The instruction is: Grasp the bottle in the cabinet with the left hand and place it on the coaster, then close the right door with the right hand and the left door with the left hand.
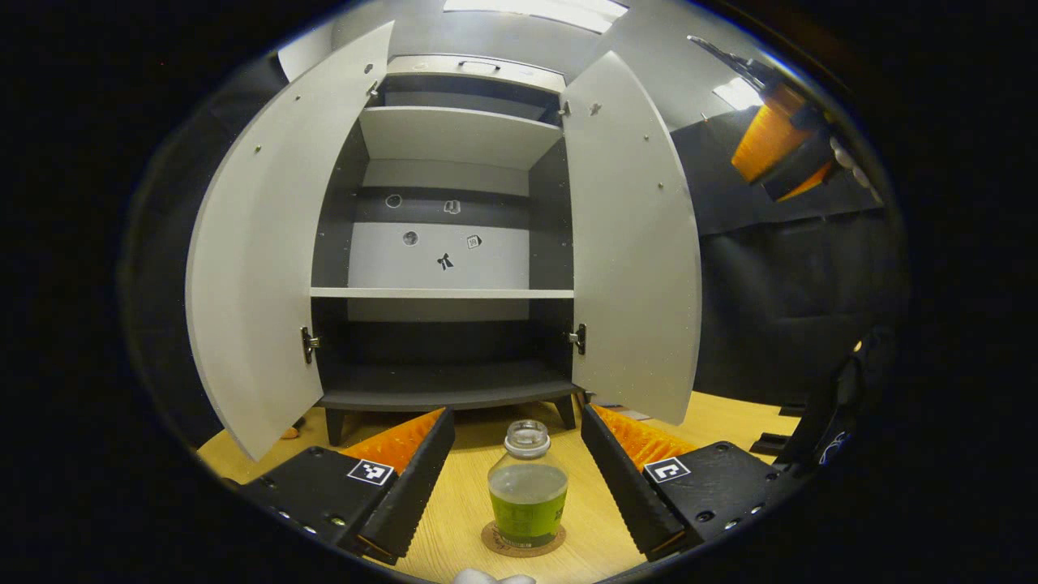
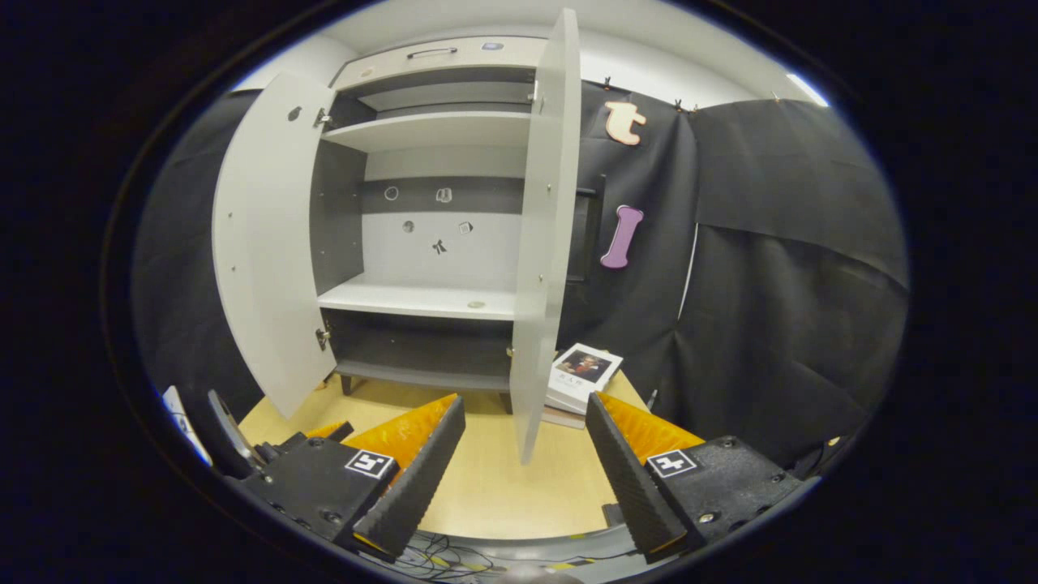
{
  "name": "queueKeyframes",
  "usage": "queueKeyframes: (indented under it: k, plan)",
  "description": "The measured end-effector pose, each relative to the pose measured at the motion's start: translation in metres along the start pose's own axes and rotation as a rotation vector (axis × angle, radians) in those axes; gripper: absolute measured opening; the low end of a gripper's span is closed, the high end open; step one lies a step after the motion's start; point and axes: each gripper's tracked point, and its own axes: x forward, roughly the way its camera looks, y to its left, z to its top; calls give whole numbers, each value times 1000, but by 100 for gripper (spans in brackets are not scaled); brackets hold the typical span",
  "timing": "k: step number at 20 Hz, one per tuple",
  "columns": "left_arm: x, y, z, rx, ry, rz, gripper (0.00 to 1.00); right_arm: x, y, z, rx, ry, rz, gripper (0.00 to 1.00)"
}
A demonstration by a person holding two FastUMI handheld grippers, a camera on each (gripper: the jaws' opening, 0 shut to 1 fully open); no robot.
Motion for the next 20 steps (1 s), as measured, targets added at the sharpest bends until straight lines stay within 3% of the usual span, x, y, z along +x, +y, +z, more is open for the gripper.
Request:
queueKeyframes:
  k: [5,9,11,14,20]
  plan:
    - [-27,34,84,-72,-8,95,95,8,-1,15,13,-64,9,98]
    - [-57,96,142,12,-12,281,95,17,-6,30,51,-120,20,99]
    - [-71,121,170,27,-36,338,95,22,-18,39,80,-152,7,99]
    - [-96,145,190,51,-39,408,94,30,-44,52,108,-189,-27,98]
    - [-124,136,192,57,6,452,94,55,-133,74,133,-216,-133,99]
